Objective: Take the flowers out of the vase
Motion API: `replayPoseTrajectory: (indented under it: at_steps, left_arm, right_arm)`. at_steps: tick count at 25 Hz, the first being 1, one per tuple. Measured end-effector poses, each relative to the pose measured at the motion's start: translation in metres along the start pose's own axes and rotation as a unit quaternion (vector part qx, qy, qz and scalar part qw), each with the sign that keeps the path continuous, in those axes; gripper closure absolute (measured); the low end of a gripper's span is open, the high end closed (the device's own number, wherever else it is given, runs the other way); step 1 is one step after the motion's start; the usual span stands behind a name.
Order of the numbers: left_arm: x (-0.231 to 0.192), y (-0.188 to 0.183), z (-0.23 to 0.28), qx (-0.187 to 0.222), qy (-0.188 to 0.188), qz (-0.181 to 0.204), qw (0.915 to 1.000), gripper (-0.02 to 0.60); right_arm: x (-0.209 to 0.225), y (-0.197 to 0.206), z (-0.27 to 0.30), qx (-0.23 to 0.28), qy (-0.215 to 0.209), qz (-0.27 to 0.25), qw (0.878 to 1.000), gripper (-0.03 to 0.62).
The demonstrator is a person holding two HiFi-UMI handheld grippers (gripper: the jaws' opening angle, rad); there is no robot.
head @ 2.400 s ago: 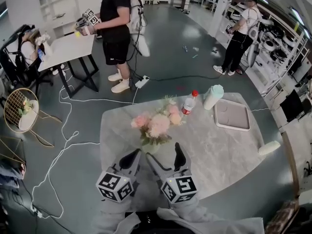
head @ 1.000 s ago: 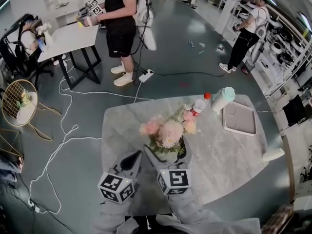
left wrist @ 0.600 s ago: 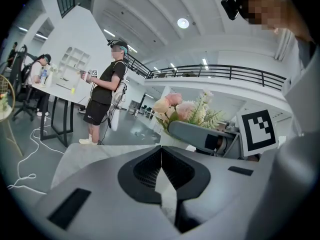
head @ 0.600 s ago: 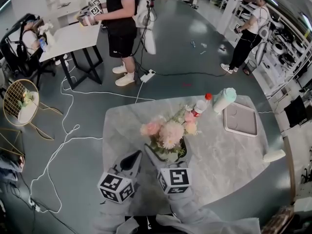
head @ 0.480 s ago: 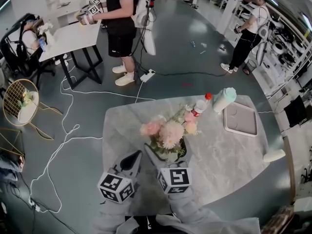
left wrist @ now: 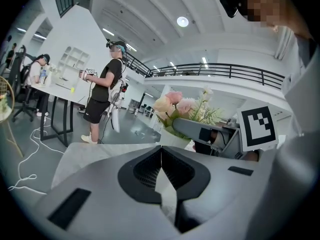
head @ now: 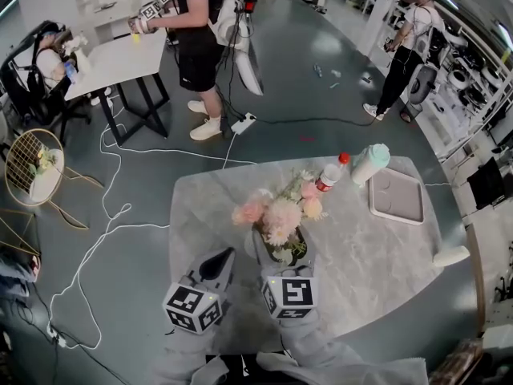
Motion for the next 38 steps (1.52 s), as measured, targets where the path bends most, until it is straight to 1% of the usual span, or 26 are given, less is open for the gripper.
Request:
replayPoseTrajectory:
  at_steps: [8,20,24,30,38]
  left_arm:
    - [-0.001,-0.002,-0.001,-0.001,0.0,-0.001,1.0,0.579]
    - [-0.002,-0.002,-0.003,-0.001,0.0,-0.001,1.0,0.58]
    - [-0.001,-0.002,-0.003,-0.003,0.0,-0.001,1.0,0.58]
    - [0.003,0.001,-0.002,-0.006,0.003,0.002,1.0,0.578]
    - [0.006,0.002,-0.006,-0.009,0.008,0.006,0.9999,0.58]
  right_arm:
    - [0.0,-0.004,-0.002,0.0,0.008,-0.009,1.0,0.386]
    - [0.0,-0.004,-0.001,0.004,0.012,0.003,1.0,0.484]
    - [0.001,-0.004,-0.001,0.005,0.012,0.005,1.0,0.496]
    - [0.004,-0.005,-0.004,0.006,0.012,0.011,1.0,0.496]
    - [0.008,-0.014,-0.009,0.021,0.02,0.012,1.0,0.496]
Point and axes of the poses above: the fingertips, and each gripper's own axes: z forward along the fingers, x to its right, y out of its underside, the point moved 1 cm from there along -z, backward along the fingers, and after that the axes turned 6 degrees about -z, right-handed, at the moved point
